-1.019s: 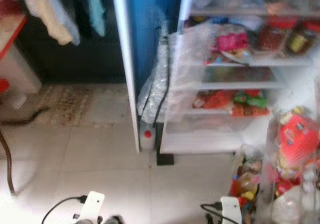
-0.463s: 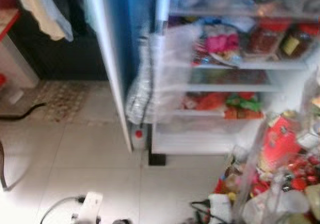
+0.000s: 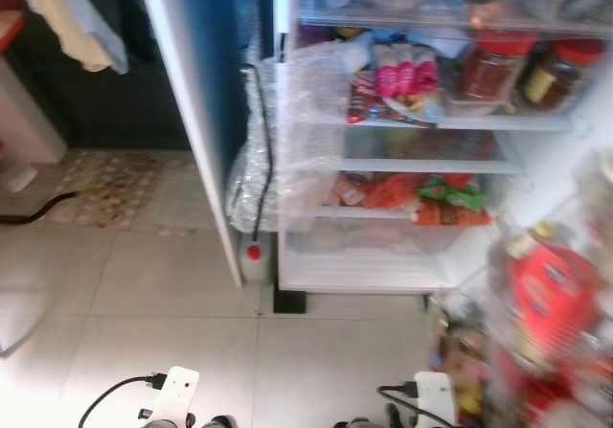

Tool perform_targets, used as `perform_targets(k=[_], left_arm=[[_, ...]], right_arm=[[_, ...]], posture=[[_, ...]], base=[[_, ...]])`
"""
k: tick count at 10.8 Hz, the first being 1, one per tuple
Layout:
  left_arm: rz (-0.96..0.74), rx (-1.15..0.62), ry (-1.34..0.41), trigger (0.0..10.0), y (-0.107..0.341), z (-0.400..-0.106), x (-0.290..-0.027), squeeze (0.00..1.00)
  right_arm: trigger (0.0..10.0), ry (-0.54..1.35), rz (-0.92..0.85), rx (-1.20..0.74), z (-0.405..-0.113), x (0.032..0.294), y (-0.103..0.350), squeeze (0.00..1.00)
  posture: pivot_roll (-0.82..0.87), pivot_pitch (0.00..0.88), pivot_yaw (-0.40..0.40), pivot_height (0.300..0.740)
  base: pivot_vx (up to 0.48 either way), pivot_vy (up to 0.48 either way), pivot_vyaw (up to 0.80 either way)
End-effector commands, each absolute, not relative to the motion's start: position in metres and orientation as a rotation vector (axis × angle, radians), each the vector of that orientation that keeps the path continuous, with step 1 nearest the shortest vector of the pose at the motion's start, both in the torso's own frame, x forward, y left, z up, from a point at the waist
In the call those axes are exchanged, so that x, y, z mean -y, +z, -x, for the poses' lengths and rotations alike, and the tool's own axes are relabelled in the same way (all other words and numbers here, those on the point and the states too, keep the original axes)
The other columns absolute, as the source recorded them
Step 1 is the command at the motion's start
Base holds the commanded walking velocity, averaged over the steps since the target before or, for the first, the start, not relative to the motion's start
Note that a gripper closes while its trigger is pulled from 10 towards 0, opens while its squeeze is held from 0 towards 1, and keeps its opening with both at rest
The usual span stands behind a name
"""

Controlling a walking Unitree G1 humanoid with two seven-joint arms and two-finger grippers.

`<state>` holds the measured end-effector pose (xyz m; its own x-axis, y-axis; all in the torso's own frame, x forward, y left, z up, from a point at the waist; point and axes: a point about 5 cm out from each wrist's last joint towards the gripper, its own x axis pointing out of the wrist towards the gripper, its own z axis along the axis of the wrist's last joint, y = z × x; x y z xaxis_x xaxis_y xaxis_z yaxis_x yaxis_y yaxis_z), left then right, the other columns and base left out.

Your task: Restocking fridge

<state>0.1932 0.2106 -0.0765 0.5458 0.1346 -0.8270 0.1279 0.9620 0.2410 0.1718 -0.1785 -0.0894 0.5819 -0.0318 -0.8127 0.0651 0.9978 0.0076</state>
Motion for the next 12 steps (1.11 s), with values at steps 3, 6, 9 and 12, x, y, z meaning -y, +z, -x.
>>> perform_targets(k=[3,6,9,12], left_arm=[[-0.295,-1.034,0.001,10.0,-0.0806,-0.1852,-0.2113,0.0],[-0.299,-1.036,-0.002,10.0,-0.0806,-0.1848,-0.2121,0.0],[-0.304,-1.036,-0.009,10.0,-0.0808,-0.1841,-0.2125,0.0],[-0.313,-1.036,-0.018,10.0,-0.0813,-0.1831,-0.2124,0.0]], right_arm=[[10.0,-0.076,-0.035,-0.975,-0.1639,0.1848,-0.0924,0.0],[10.0,-0.085,-0.042,-0.975,-0.1633,0.1841,-0.0927,0.0],[10.0,-0.091,-0.052,-0.972,-0.1624,0.1836,-0.0931,0.0],[10.0,-0.084,-0.053,-0.984,-0.1605,0.1832,-0.094,0.0]], posture=[[-0.16,0.183,-0.049,0.74],[-0.16,0.179,-0.044,0.74],[-0.16,0.17,-0.039,0.74],[-0.16,0.158,-0.039,0.74]], base=[[0.0,0.0,0.0],[0.0,0.0,0.0],[0.0,0.0,0.0],[0.0,-0.082,-0.48]])
